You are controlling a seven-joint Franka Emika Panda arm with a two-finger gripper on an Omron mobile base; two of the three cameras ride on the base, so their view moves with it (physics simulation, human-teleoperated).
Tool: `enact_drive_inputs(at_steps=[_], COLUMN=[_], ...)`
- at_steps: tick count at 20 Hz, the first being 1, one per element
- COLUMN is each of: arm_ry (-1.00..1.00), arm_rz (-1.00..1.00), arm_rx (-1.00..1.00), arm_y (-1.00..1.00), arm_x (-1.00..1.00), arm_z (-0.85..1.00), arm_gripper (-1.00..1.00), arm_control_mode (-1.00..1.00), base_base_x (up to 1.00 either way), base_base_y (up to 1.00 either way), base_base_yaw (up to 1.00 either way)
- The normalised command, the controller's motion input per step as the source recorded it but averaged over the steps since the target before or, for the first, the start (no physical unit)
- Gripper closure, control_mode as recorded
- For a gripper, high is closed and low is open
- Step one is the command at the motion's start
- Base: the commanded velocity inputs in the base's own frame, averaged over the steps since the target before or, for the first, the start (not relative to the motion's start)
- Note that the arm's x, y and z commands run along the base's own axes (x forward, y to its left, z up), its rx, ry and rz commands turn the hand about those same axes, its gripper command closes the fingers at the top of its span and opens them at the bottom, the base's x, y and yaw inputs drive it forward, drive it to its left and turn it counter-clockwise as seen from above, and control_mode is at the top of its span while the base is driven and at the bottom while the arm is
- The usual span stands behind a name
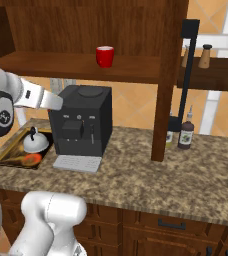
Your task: Pick the kettle from the counter and place it on the tray. Then pick the mug from the cabinet and place it on the tray. Then close the cabinet doors.
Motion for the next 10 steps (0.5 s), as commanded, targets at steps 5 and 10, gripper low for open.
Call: enact_drive_inputs(at_steps=[5,10], arm_ry=[0.02,0.00], arm_rz=[-0.01,-0.01], arm_rx=[0.00,0.02], arm_y=[-0.32,-0.13], arm_x=[0.05,0.39], arm_z=[0.00,0.00], arm_gripper=[-1.00,-1.00], arm_control_mode=[-1.00,-1.00], base_base_x=[0.00,0.00], base_base_y=[0.00,0.00], base_base_yaw=[0.00,0.00])
